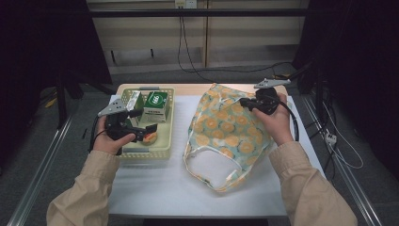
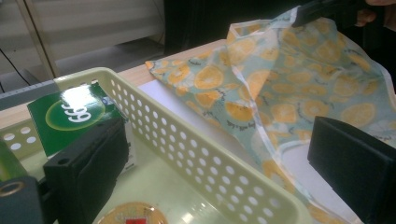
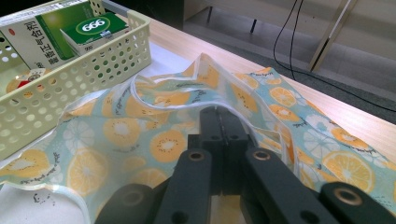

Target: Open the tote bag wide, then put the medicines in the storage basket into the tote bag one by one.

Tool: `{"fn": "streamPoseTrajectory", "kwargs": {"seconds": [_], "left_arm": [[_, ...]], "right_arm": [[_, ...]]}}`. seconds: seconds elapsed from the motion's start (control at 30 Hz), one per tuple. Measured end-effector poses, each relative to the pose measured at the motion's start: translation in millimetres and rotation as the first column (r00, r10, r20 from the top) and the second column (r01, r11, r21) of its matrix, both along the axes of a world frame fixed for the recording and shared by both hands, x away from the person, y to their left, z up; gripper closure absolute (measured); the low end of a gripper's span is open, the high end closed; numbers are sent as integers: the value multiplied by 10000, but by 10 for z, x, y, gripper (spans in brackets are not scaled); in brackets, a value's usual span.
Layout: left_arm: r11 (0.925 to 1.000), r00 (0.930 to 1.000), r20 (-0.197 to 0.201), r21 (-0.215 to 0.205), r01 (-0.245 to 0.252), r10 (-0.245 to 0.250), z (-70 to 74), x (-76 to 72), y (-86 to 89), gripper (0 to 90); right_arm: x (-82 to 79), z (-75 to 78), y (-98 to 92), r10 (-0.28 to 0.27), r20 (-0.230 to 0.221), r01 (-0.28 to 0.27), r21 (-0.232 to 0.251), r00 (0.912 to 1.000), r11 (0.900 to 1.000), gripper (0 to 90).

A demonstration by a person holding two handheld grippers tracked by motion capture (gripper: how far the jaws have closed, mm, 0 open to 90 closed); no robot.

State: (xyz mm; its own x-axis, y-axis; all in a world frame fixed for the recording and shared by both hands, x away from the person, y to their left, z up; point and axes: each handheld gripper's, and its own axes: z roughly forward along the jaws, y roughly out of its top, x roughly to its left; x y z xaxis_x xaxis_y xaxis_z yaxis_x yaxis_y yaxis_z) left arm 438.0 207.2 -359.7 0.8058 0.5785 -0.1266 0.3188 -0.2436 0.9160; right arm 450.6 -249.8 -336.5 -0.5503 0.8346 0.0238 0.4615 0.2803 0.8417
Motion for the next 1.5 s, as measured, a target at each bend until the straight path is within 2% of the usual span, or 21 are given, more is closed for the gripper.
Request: {"fn": "streamPoseTrajectory", "kwargs": {"seconds": [0.13,0.27,0.3,0.5,0.7,0.73,0.93,1.03,1.07,1.1,1.13,1.17,1.2,1.23,1.27,1.33,1.37,1.4,1.43,1.47,1.5], "left_arm": [[9990,10000,-71,447,-43,46,-45,88,-22,49],[9977,9997,-175,669,-146,158,-91,178,-29,54],[9976,9993,-312,665,-173,194,-105,200,-31,53],[9954,9993,-284,936,-218,246,-155,279,-46,57],[9946,9984,-497,1009,-235,286,-180,332,-52,58],[9917,9989,-406,1269,-197,250,-174,342,-57,59],[9839,9995,-278,1783,-113,165,-152,425,-80,73],[9794,9985,-521,2019,-35,143,-215,472,-57,78],[9755,9980,-628,2200,37,104,-245,491,-46,78],[9705,9981,-538,2404,-160,298,-275,498,-51,80],[9713,9972,-740,2374,119,59,-300,516,-49,76],[9673,9966,-824,2521,278,-71,-321,529,-54,74],[9615,9972,-733,2746,99,107,-348,528,-76,83],[9583,9952,-966,2825,435,-167,-375,544,-89,81],[9480,9958,-916,3159,380,-94,-401,542,-111,80],[9360,9919,-1214,3435,767,-367,-461,559,-139,86],[9350,9907,-1335,3476,697,-242,-488,561,-151,85],[9266,9908,-1327,3689,735,-258,-502,568,-157,86],[9229,9929,-1180,3806,577,-134,-509,561,-170,69],[9261,9919,-1257,3715,656,-198,-511,564,-175,69],[9242,9925,-1209,3771,609,-161,-507,568,-179,66]], "right_arm": [[2,-4,10,64,-18,-64,-9,10000,10000,900],[-3,-22,24,119,-18,-119,34,9999,9999,900],[-8,-30,24,149,-37,-149,-11,9999,9999,900],[-1,-41,0,108,-72,-108,29,9999,9999,900],[13,-60,-13,69,-128,-69,39,9999,10000,900],[13,-57,-11,72,-129,-71,47,9999,10000,900],[20,-63,-10,92,-161,-92,21,9998,10000,900],[23,-78,-10,115,-209,-116,-53,9997,9999,900],[23,-77,-9,140,-197,-141,-49,9997,9999,900],[23,-75,-7,150,-199,-151,-44,9997,9999,900],[23,-73,-5,172,-184,-173,-51,9997,9998,900],[23,-72,-6,179,-183,-180,-55,9997,9998,900],[23,-74,-8,175,-193,-176,-52,9997,9998,900],[26,-77,-12,168,-202,-169,-62,9997,9998,900],[28,-81,-14,164,-222,-166,-57,9996,9998,900],[31,-88,-14,173,-253,-175,-78,9995,9998,900],[31,-90,-11,176,-247,-178,-85,9995,9998,900],[32,-91,-8,186,-247,-188,-79,9995,9998,900],[32,-91,-4,208,-247,-210,-69,9995,9998,900],[32,-91,2,204,-228,-206,-52,9995,9998,900],[32,-90,6,206,-242,-206,-29,9995,9998,900]]}}
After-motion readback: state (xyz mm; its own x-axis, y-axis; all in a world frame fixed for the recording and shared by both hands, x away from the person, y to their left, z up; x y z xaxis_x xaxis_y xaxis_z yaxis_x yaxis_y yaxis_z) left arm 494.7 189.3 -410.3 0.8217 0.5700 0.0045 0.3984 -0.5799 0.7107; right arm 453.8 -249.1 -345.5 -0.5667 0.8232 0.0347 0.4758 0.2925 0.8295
